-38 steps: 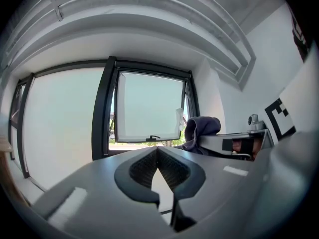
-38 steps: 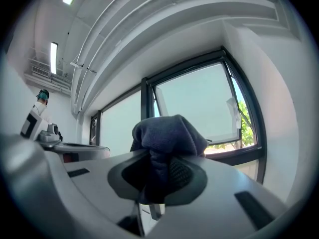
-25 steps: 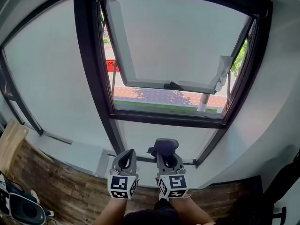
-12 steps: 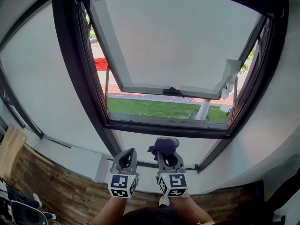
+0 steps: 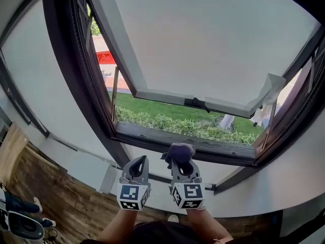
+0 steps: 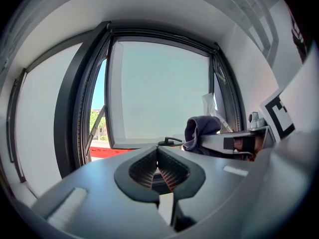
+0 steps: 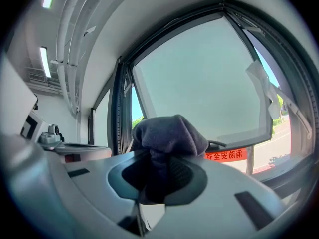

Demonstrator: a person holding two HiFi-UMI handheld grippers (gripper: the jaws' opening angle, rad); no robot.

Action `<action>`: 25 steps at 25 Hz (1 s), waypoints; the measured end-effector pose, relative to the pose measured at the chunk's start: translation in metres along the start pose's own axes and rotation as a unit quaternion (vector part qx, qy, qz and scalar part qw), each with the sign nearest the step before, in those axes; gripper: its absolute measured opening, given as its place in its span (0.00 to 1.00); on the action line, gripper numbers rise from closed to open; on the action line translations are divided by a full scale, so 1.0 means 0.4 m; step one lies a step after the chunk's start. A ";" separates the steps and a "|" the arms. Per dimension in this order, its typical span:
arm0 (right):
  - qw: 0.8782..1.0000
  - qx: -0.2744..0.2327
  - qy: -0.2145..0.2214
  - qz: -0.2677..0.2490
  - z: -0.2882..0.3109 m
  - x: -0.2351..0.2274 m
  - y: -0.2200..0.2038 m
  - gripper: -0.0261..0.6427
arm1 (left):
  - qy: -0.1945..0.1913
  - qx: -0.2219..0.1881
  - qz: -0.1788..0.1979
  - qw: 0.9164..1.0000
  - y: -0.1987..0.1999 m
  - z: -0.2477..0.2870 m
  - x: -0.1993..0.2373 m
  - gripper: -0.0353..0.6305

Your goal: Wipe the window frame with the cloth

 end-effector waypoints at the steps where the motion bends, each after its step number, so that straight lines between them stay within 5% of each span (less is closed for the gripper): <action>1: 1.000 0.005 0.009 0.000 0.019 -0.006 -0.003 0.14 | 0.005 0.002 -0.002 1.000 -0.002 0.012 0.004 0.06; 7: 0.997 0.033 0.063 0.003 0.117 -0.007 -0.042 0.14 | 0.044 0.017 -0.014 0.999 -0.023 0.050 0.034 0.06; 25: 0.980 0.101 0.173 0.018 0.371 0.211 -0.118 0.14 | 0.064 0.018 -0.041 0.997 -0.051 0.086 0.327 0.06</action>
Point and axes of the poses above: the fingertips, and each gripper's own axes: z forward along the fingers, x to its left, y out of its top, the point moved 6 cm from there along -z, backward along the fingers, and after that the axes turned 10 degrees about x, right-handed, at the moved point
